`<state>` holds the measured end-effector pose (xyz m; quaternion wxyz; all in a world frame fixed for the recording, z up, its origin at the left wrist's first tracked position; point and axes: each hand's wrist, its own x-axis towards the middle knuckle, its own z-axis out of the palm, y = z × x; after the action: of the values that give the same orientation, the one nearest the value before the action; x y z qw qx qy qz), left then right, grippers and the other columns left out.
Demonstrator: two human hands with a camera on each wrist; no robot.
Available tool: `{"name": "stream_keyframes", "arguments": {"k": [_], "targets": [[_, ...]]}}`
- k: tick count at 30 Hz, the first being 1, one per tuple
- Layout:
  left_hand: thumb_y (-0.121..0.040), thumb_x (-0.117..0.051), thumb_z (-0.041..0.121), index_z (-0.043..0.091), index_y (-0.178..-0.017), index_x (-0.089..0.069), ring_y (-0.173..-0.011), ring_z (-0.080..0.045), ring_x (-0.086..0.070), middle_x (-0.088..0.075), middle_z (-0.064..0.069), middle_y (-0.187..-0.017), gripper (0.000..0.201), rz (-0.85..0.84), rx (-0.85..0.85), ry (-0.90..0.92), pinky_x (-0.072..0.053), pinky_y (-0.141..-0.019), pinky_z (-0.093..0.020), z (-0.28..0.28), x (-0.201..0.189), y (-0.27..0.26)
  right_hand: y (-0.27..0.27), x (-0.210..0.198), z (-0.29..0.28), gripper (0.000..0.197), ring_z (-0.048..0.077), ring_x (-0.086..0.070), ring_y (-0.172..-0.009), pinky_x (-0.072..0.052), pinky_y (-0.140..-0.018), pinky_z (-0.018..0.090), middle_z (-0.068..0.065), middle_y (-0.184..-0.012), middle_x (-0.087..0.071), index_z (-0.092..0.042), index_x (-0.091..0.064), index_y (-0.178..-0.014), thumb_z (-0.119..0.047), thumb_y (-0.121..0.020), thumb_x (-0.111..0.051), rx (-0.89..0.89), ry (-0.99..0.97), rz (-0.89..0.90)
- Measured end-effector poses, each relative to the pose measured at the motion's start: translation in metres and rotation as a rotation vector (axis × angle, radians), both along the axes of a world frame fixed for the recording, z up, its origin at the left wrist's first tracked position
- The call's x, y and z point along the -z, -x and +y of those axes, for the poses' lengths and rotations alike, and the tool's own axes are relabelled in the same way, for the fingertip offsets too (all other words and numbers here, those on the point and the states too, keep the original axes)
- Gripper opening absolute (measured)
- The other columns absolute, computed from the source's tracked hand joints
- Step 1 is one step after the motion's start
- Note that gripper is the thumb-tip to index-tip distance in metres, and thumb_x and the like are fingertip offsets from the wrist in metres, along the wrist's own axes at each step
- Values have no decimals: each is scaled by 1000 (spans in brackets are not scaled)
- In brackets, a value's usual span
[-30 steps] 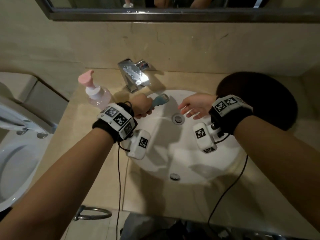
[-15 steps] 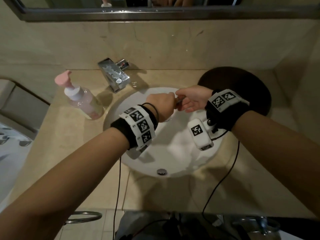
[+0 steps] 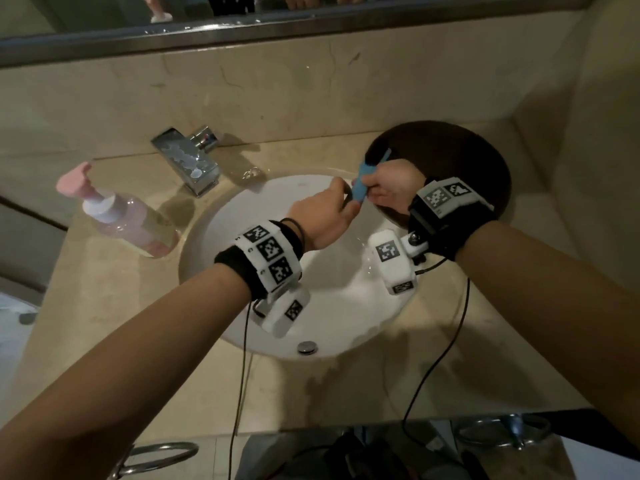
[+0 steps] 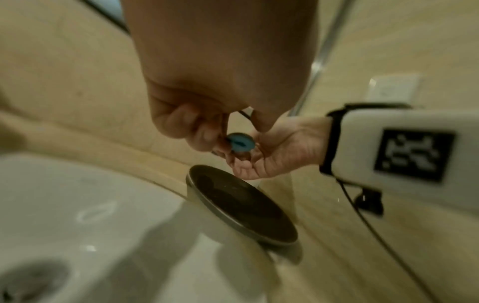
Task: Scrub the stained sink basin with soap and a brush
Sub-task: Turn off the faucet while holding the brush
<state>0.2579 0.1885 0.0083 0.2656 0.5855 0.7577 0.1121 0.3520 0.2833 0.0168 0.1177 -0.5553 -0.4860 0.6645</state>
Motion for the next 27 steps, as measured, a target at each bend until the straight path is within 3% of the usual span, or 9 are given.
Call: {"name": "stream_keyframes", "arguments": {"k": [3, 8, 11, 14, 16, 17, 19, 22, 27], "targets": [[-96, -41, 28, 8, -123, -40, -61, -11, -49, -61, -3, -91, 33, -377, -150, 40, -35, -54, -25, 16, 10, -10, -10, 6, 5, 26, 30, -52, -125, -43, -100, 33, 22, -134, -52, 6, -55, -115, 9, -93, -42, 139, 21, 77], [-92, -48, 19, 14, -91, -49, -53, -9, -40, -49, 2, -71, 5, -558, -242, 85, -32, -41, -16, 42, 17, -26, -35, 16, 19, 35, 28, -49, -127, -42, -99, 34, 22, -136, -49, 6, -43, -130, 9, -95, -36, 224, 2, 193], [-93, -47, 14, 19, -75, -47, -52, -10, -36, -43, 0, -69, 18, -637, -255, 127, -27, -44, -19, 59, 19, -38, -51, 21, 33, 21, 31, -44, -132, -39, -104, 35, 23, -140, -45, -8, -52, -95, 5, -97, -36, 174, 9, 114], [-92, -47, 13, 15, -88, -51, -52, -10, -35, -43, -1, -67, 6, -644, -293, 149, -26, -44, -20, 78, 28, -51, -64, 27, 47, 29, 36, -48, -127, -45, -100, 38, 26, -138, -47, -18, -44, -73, 2, -93, -44, 175, -12, -26], [-93, -48, 14, 14, -99, -51, -51, -11, -37, -44, -1, -66, 7, -633, -325, 160, -28, -41, -17, 92, 36, -58, -72, 33, 57, 18, 34, -54, -121, -50, -89, 35, 24, -137, -48, -13, -53, -87, 1, -93, -43, 168, 22, -45], [-93, -49, 15, 13, -103, -52, -52, -12, -40, -47, -3, -68, 10, -626, -340, 161, -31, -39, -15, 99, 40, -62, -77, 36, 61, 21, 32, -58, -113, -50, -85, 32, 23, -136, -50, -10, -55, -105, 1, -95, -40, 168, 25, -29], [-92, -52, 16, 9, -112, -57, -67, -21, -57, -60, -12, -86, 22, -581, -359, 145, -41, -51, -18, 111, 47, -69, -83, 43, 69, 40, 22, -57, -98, -45, -95, 32, 18, -132, -50, -7, -40, -137, -2, -99, -31, 183, 47, -11], [-90, -54, 14, 1, -115, -59, -109, -36, -59, -62, -23, -117, 29, -493, -369, 137, -45, -75, -31, 125, 61, -78, -88, 50, 76, 45, 21, -52, -109, -39, -103, 32, 15, -139, -46, -12, -34, -144, -4, -100, -27, 209, 47, -21], [-90, -53, 13, 2, -114, -62, -110, -34, -59, -63, -20, -118, 28, -322, -298, 156, -49, -85, -35, 137, 74, -84, -95, 57, 85, 47, 25, -50, -123, -39, -102, 33, 12, -140, -45, -14, -35, -144, -4, -99, -28, 221, 42, -2]]}}
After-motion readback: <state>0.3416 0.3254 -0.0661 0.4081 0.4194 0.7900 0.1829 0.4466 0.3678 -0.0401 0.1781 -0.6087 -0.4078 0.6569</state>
